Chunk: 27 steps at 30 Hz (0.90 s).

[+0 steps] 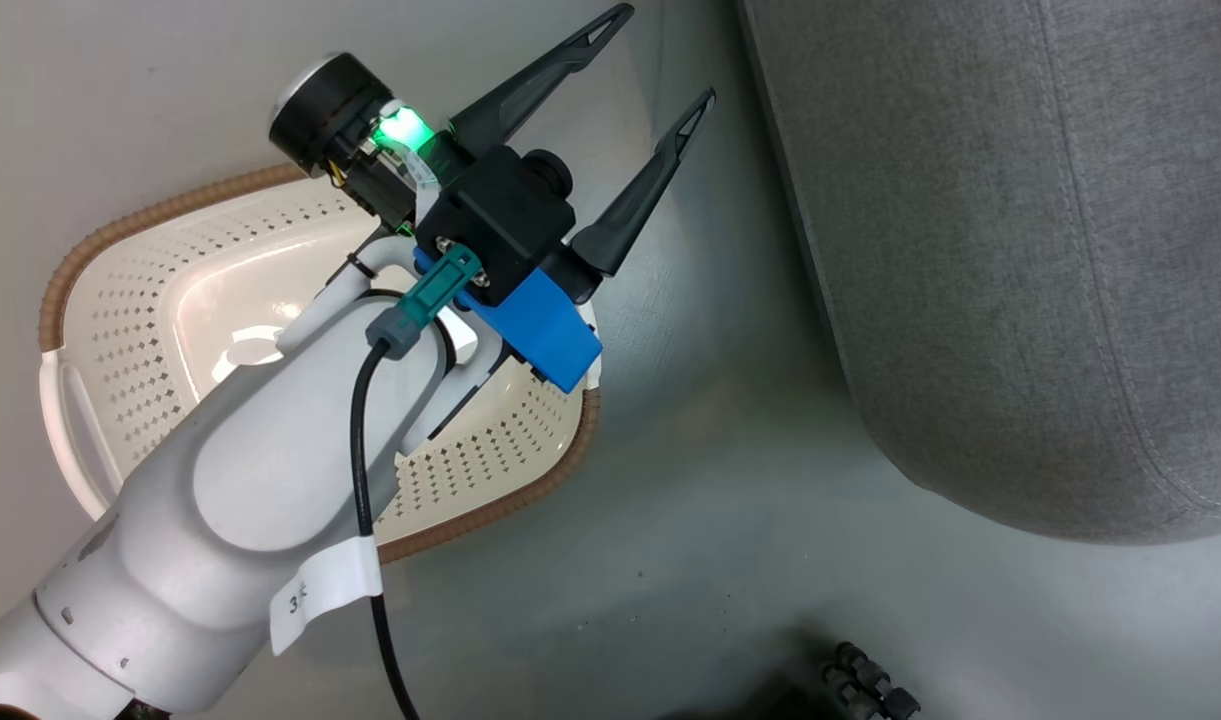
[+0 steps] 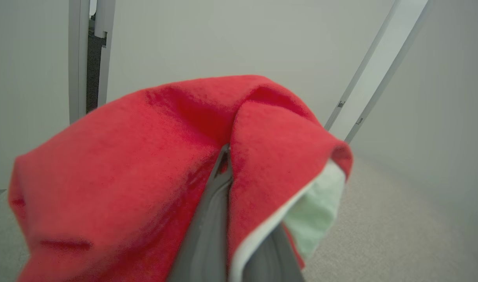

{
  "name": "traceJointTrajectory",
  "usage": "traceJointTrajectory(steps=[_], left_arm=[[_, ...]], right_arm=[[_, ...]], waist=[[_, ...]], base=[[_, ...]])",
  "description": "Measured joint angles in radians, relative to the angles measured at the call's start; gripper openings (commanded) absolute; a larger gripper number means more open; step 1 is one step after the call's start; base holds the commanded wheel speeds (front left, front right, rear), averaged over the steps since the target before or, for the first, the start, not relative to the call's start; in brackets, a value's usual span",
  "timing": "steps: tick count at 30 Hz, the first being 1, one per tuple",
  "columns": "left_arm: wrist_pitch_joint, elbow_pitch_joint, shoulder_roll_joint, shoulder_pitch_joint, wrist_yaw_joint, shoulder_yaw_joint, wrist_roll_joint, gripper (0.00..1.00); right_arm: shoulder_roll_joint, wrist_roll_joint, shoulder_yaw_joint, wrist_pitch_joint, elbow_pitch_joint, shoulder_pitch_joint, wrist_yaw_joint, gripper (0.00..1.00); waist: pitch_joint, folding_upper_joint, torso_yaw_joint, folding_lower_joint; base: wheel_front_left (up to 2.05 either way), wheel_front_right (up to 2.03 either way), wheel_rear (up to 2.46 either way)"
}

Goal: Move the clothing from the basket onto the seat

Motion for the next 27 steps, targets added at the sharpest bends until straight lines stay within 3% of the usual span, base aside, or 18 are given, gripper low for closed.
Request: traceJointTrajectory(steps=[9,10,11,12,22,27], left_arm=[[0.002,-0.012,0.008,-0.007,0.012,0.0,-0.001,1.0],[0.001,-0.012,0.008,-0.007,0.012,0.0,-0.001,1.0],[-0.003,-0.01,0.009,-0.007,0.016,0.0,-0.002,1.0],[-0.009,-0.007,0.008,-0.006,0.016,0.0,-0.003,1.0],[-0.081,0.051,-0.025,0.043,0.03,0.009,-0.04,1.0],[-0.107,0.085,-0.033,0.097,0.044,0.036,-0.062,1.0]], right_arm=[[0.045,-0.008,0.008,0.0,0.09,0.016,0.0,0.0],[0.043,-0.004,0.006,0.0,0.087,0.016,0.0,0.35],[0.04,0.0,0.004,0.0,0.085,0.018,0.0,0.86],[0.038,0.005,-0.001,0.0,0.078,0.024,0.0,1.0],[0.069,0.03,-0.04,0.0,-0.105,0.271,0.0,1.0],[0.107,0.03,-0.001,0.0,-0.217,0.379,0.0,1.0]], waist=[[0.011,0.0,0.017,-0.0001],[0.008,0.0,0.019,-0.0001],[0.005,0.0,0.02,0.0],[-0.001,0.0,0.021,-0.0001],[-0.108,0.0,0.03,-0.0001],[-0.187,0.0,0.035,-0.0001]], base=[[0.0,0.0,0.0],[0.0,0.0,0.0],[0.0,0.0,0.0],[0.0,0.0,0.0],[0.0,0.0,0.0],[0.0,0.0,0.0]])
